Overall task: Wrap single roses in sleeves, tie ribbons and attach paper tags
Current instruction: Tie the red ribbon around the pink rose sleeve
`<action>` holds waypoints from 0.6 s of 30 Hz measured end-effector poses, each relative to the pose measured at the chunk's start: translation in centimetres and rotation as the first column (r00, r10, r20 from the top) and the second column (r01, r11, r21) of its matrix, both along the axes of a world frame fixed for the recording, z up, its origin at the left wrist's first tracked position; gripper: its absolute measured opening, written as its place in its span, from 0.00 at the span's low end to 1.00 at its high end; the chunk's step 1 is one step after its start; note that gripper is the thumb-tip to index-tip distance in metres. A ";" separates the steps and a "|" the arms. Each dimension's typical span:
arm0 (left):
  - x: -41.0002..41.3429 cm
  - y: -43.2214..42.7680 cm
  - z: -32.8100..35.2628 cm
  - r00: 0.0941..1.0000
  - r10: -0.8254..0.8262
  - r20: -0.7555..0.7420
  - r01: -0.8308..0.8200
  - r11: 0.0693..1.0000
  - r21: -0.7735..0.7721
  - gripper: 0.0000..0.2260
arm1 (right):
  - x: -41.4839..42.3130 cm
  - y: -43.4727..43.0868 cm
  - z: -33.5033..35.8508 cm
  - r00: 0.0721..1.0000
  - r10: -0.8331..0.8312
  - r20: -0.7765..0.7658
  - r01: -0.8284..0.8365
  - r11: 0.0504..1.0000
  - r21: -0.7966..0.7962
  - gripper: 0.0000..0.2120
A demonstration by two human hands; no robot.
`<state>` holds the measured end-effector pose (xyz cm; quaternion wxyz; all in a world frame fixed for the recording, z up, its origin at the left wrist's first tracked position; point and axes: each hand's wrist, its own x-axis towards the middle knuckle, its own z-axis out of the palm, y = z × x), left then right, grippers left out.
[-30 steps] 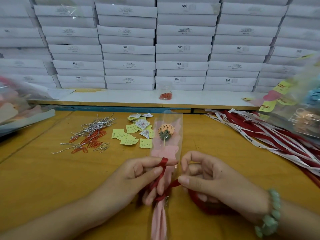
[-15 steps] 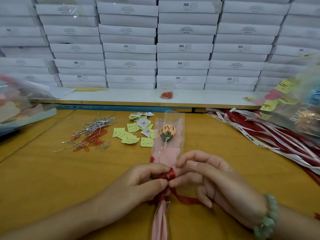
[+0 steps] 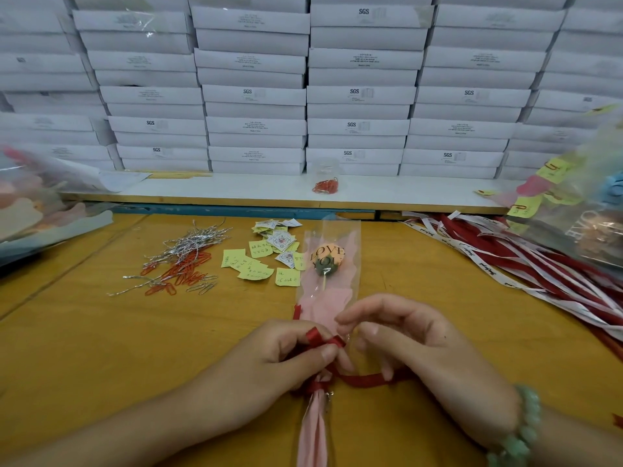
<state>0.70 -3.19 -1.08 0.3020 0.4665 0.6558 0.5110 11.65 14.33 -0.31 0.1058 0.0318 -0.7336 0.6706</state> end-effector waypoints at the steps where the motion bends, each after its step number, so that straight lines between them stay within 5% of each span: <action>1: 0.1 0.0 0.1 1.000 -0.002 0.011 0.002 1.000 0.001 0.11 | 0.0 0.0 0.0 1.000 -0.016 0.009 0.016 1.000 0.009 0.06; 13: 0.3 0.1 0.3 0.999 0.034 0.002 -0.034 0.999 -0.014 0.13 | -0.1 -0.2 -0.3 0.989 0.025 0.147 -0.050 0.985 0.167 0.07; 18: -0.2 0.2 -0.2 0.995 0.056 0.078 -0.060 0.997 0.052 0.07 | 0.0 -0.3 -0.3 0.991 -0.006 0.134 -0.013 0.989 0.146 0.08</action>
